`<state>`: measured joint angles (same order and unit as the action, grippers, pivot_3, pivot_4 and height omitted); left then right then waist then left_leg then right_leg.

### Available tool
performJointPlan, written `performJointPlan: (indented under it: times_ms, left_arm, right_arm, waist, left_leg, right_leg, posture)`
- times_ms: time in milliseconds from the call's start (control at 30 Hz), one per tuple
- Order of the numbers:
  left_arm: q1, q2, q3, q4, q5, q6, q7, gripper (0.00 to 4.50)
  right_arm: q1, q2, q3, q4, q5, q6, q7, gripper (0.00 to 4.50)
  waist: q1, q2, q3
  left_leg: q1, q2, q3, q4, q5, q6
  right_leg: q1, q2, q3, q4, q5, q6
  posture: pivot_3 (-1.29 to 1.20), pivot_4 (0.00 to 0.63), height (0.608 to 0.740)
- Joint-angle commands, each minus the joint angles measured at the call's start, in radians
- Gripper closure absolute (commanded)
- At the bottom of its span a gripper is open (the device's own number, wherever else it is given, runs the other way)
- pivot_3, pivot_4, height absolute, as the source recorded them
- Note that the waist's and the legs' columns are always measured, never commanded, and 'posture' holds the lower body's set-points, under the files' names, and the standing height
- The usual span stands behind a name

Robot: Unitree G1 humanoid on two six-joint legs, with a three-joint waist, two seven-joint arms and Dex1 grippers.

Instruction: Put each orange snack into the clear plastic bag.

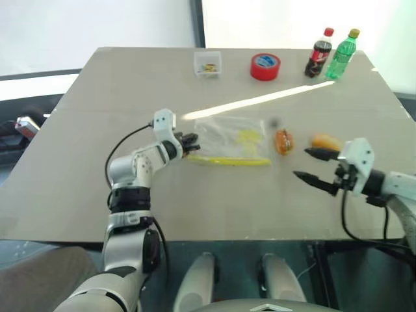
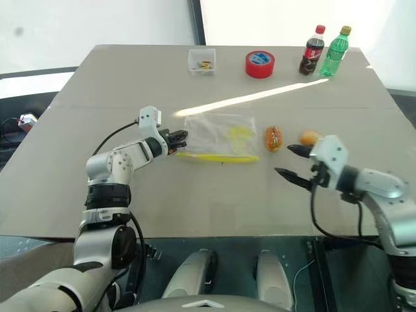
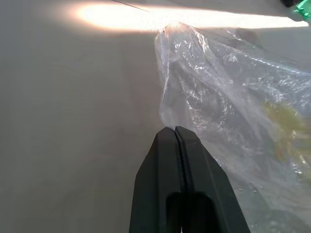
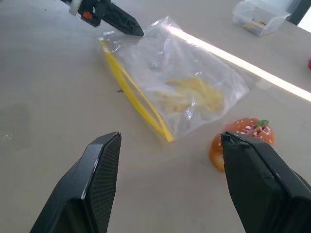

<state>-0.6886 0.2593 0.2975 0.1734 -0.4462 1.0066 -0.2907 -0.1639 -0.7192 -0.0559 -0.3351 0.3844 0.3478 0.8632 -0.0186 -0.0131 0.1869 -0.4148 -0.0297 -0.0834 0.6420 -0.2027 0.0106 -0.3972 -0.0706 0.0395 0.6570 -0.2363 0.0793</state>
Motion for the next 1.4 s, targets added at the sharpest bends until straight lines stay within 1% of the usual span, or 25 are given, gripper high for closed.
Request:
performJointPlan:
  times_ms: [33,67,133,233,367,467,600,767,867,933,1067,1200,1300,1333,1400]
  left_arm:
    - [0.048,-0.031,0.046,-0.188,-0.049,0.112,0.088,4.48]
    - [0.069,-0.055,0.057,-0.233,-0.06,0.139,0.118,4.48]
    - [0.095,-0.088,0.072,-0.291,-0.074,0.175,0.157,4.48]
    - [0.11,-0.117,0.085,-0.335,-0.084,0.203,0.187,4.48]
    - [0.111,-0.126,0.094,-0.352,-0.093,0.219,0.206,4.48]
    - [0.111,-0.121,0.092,-0.354,-0.095,0.223,0.211,4.48]
    - [0.103,-0.111,0.093,-0.345,-0.094,0.222,0.209,4.48]
    - [0.095,-0.101,0.087,-0.32,-0.091,0.211,0.2,4.48]
    - [0.094,-0.098,0.08,-0.306,-0.088,0.205,0.196,4.48]
    - [0.091,-0.096,0.077,-0.299,-0.088,0.203,0.193,4.48]
    - [0.086,-0.097,0.072,-0.294,-0.091,0.202,0.192,4.48]
    - [0.083,-0.097,0.072,-0.292,-0.092,0.203,0.192,4.48]
    - [0.08,-0.097,0.072,-0.291,-0.092,0.198,0.192,4.5]
    - [0.08,-0.098,0.073,-0.29,-0.092,0.197,0.193,4.5]
    - [0.081,-0.1,0.072,-0.29,-0.093,0.194,0.194,4.5]
  right_arm:
    - [-0.075,0.057,0.088,-0.006,-0.064,0.0,-0.054,1.16]
    - [-0.105,0.078,0.147,0.024,-0.122,-0.028,-0.062,1.16]
    - [-0.157,0.118,0.223,0.084,-0.199,-0.064,-0.083,1.16]
    - [-0.222,0.168,0.28,0.175,-0.261,-0.102,-0.092,1.16]
    - [-0.291,0.215,0.326,0.293,-0.322,-0.153,-0.095,1.16]
    - [-0.322,0.227,0.342,0.358,-0.357,-0.201,-0.083,1.16]
    - [-0.314,0.222,0.343,0.377,-0.377,-0.231,-0.074,1.16]
    - [-0.279,0.243,0.303,0.287,-0.288,-0.218,-0.031,1.16]
    - [-0.266,0.225,0.311,0.261,-0.288,-0.221,-0.012,1.16]
    - [-0.261,0.22,0.313,0.273,-0.306,-0.229,-0.023,1.16]
    - [-0.28,0.234,0.302,0.326,-0.36,-0.202,-0.11,1.16]
    - [-0.296,0.234,0.307,0.371,-0.408,-0.198,-0.152,1.16]
    - [-0.307,0.249,0.293,0.382,-0.409,-0.189,-0.173,1.92]
    - [-0.309,0.25,0.295,0.386,-0.415,-0.189,-0.175,2.35]
    - [-0.309,0.251,0.299,0.393,-0.427,-0.194,-0.177,3.41]
  waist:
    - [0.001,0.0,0.0]
    - [0.005,0.0,0.0]
    - [0.004,-0.001,-0.001]
    - [0.005,-0.002,-0.001]
    - [0.005,-0.002,-0.001]
    - [0.005,-0.002,-0.001]
    - [0.004,-0.002,-0.001]
    - [0.004,-0.002,-0.001]
    - [0.003,-0.002,-0.001]
    - [0.003,-0.002,-0.001]
    - [0.004,-0.002,-0.001]
    - [0.004,-0.002,-0.001]
    - [0.003,-0.002,-0.001]
    - [0.003,-0.002,-0.001]
    - [0.003,-0.002,-0.001]
  left_leg:
    - [0.001,0.0,0.0,0.0,0.0,0.0]
    - [0.001,0.0,0.0,0.0,0.0,0.0]
    - [0.001,-0.001,0.001,0.001,0.0,0.0]
    - [0.0,-0.001,0.0,0.001,0.0,0.0]
    - [0.0,-0.001,0.0,0.001,0.001,-0.001]
    - [0.0,-0.001,0.001,0.0,0.001,-0.002]
    - [0.0,-0.001,0.001,0.0,0.001,-0.001]
    - [0.0,-0.001,0.001,0.0,0.001,-0.001]
    - [0.0,-0.001,0.0,0.0,0.001,-0.001]
    - [0.0,-0.001,0.0,0.0,0.001,-0.001]
    - [0.0,-0.001,0.0,0.0,0.001,-0.001]
    - [0.0,-0.001,0.0,0.0,0.001,-0.001]
    - [0.0,-0.001,0.0,0.0,0.001,-0.001]
    - [0.0,-0.001,0.0,0.0,0.001,-0.001]
    - [0.0,-0.001,0.0,0.0,0.001,-0.001]
  right_leg:
    - [0.0,0.0,0.001,0.0,0.0,0.0]
    - [0.0,0.0,0.0,0.0,0.0,0.0]
    - [0.0,0.0,0.001,-0.001,0.0,0.0]
    - [0.0,0.0,0.0,0.0,0.0,0.0]
    - [0.0,0.0,0.0,0.0,0.0,0.0]
    - [0.0,0.0,0.0,0.0,0.0,0.0]
    - [0.0,0.0,0.0,0.0,0.0,0.0]
    - [0.0,0.0,0.0,0.0,0.0,0.0]
    - [0.0,0.0,0.0,0.0,0.0,0.0]
    - [0.0,0.0,0.0,0.0,0.0,0.0]
    - [0.0,0.0,0.0,0.0,0.0,0.0]
    - [0.0,0.0,0.0,-0.001,0.0,0.0]
    - [0.0,0.0,0.0,0.0,0.0,0.0]
    - [0.0,0.0,0.0,0.0,0.0,0.0]
    - [0.0,0.0,0.0,0.0,0.0,0.0]
  posture:
    - [0.0,0.15,0.74]
    - [0.0,0.15,0.74]
    - [0.0,0.15,0.74]
    - [0.0,0.15,0.74]
    - [0.0,0.15,0.74]
    - [0.0,0.15,0.74]
    - [0.0,0.15,0.74]
    - [0.0,0.15,0.74]
    - [0.0,0.15,0.74]
    - [0.0,0.15,0.74]
    - [0.0,0.15,0.74]
    - [0.0,0.15,0.74]
    - [0.0,0.15,0.74]
    - [0.0,0.15,0.74]
    - [0.0,0.15,0.74]
